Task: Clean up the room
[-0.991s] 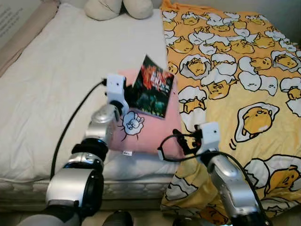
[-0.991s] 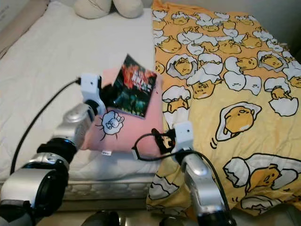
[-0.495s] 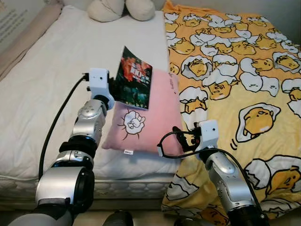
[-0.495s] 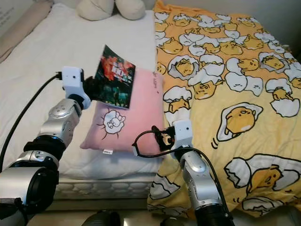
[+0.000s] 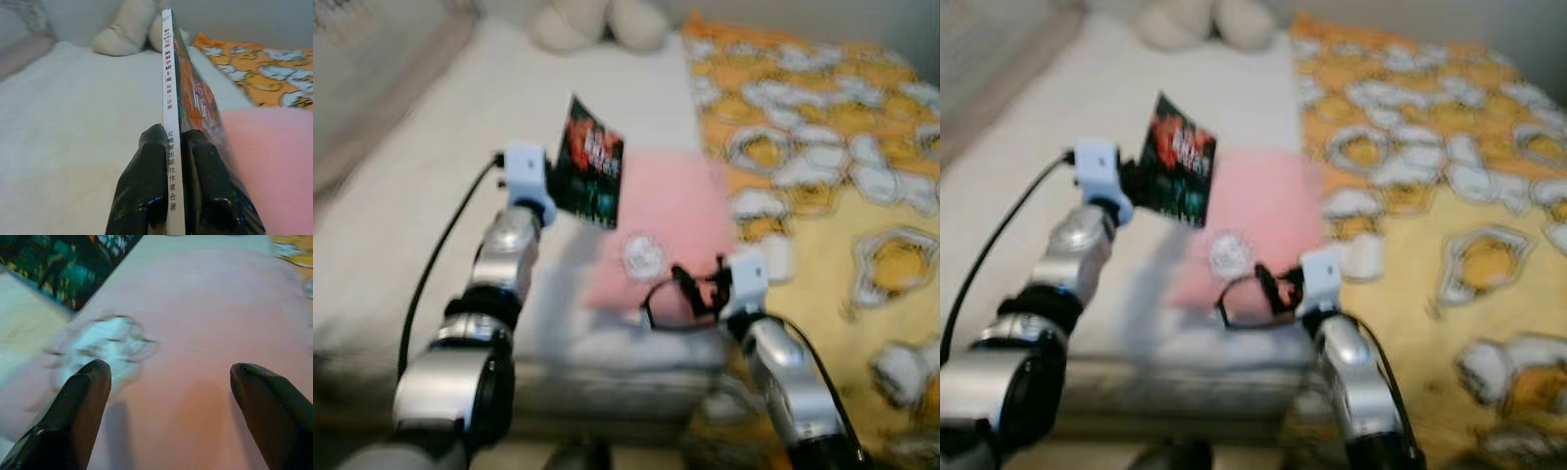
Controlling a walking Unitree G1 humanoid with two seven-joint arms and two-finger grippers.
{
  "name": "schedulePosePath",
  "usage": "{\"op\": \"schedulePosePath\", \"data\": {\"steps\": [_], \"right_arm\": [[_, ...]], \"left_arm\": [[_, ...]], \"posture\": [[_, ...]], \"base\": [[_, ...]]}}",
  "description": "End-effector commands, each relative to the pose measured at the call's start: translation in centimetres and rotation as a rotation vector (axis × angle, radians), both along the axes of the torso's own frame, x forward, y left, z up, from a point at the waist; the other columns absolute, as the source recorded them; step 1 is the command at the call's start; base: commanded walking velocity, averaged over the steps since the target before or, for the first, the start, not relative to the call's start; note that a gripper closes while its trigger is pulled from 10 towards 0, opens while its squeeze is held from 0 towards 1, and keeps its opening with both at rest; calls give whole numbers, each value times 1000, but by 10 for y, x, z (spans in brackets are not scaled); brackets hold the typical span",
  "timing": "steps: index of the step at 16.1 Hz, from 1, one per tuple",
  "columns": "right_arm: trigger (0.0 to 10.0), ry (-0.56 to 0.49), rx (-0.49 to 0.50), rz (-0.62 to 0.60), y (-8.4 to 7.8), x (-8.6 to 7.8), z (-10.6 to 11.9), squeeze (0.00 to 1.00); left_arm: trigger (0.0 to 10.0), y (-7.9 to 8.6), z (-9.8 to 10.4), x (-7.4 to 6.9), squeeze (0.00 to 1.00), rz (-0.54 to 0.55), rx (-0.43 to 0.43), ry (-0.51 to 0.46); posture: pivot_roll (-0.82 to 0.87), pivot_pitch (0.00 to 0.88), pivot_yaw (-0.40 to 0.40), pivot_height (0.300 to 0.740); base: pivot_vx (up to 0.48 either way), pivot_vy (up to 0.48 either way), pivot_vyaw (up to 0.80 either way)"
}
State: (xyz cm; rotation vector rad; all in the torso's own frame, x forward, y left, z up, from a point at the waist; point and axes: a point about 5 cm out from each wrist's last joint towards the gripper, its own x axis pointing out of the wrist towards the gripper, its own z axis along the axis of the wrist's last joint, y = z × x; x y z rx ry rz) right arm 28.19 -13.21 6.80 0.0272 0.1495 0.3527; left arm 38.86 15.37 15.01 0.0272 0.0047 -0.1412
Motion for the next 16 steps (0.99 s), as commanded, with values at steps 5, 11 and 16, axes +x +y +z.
{"op": "schedulePosePath", "data": {"steps": [5,11,16], "right_arm": [[10000,-4,-22,-21,-8,4,0,0],[10000,-10,-32,-14,-5,0,-1,0],[10000,-9,-31,-30,-7,-4,-2,0]], "left_arm": [[10000,-3,12,5,0,-9,46,-48],[10000,-4,14,7,0,-25,73,-40],[10000,-16,12,7,0,-59,72,-38]], "posture": [[-44,0,15,740],[-51,0,19,740],[-66,0,23,740]], "base": [[0,478,275],[0,480,0],[0,58,0]]}}
